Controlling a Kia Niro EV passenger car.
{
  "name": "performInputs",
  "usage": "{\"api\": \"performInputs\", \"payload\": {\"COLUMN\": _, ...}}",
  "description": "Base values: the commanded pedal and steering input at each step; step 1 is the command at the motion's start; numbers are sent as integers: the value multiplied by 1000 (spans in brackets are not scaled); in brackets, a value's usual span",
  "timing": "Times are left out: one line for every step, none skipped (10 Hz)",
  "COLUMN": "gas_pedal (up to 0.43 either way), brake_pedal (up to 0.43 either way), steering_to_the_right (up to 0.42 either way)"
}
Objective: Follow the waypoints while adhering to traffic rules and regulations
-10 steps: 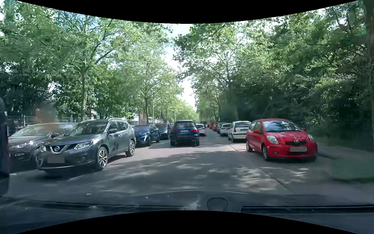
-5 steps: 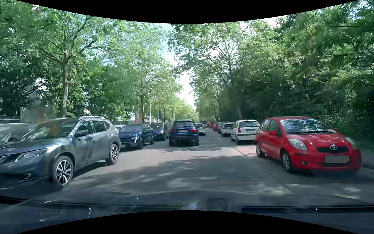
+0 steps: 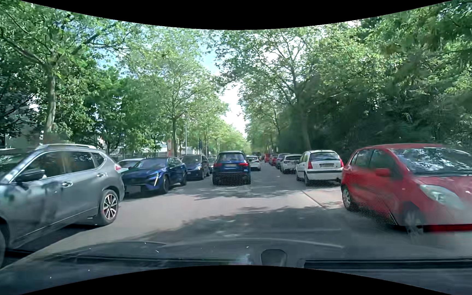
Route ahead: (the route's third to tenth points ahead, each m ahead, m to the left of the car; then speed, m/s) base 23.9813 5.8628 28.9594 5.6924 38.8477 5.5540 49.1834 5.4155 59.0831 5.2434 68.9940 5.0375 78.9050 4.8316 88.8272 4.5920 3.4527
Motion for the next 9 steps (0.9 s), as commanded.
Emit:
{"api": "performInputs", "payload": {"gas_pedal": 0, "brake_pedal": 0, "steering_to_the_right": -4}}
{"api": "performInputs", "payload": {"gas_pedal": 0, "brake_pedal": 0, "steering_to_the_right": -7}}
{"api": "performInputs", "payload": {"gas_pedal": 0, "brake_pedal": 0, "steering_to_the_right": -8}}
{"api": "performInputs", "payload": {"gas_pedal": 0, "brake_pedal": 0, "steering_to_the_right": -8}}
{"api": "performInputs", "payload": {"gas_pedal": 0, "brake_pedal": 0, "steering_to_the_right": -8}}
{"api": "performInputs", "payload": {"gas_pedal": 0, "brake_pedal": 0, "steering_to_the_right": -8}}
{"api": "performInputs", "payload": {"gas_pedal": 0, "brake_pedal": 0, "steering_to_the_right": -8}}
{"api": "performInputs", "payload": {"gas_pedal": 0, "brake_pedal": 0, "steering_to_the_right": -9}}
{"api": "performInputs", "payload": {"gas_pedal": 0, "brake_pedal": 0, "steering_to_the_right": -10}}
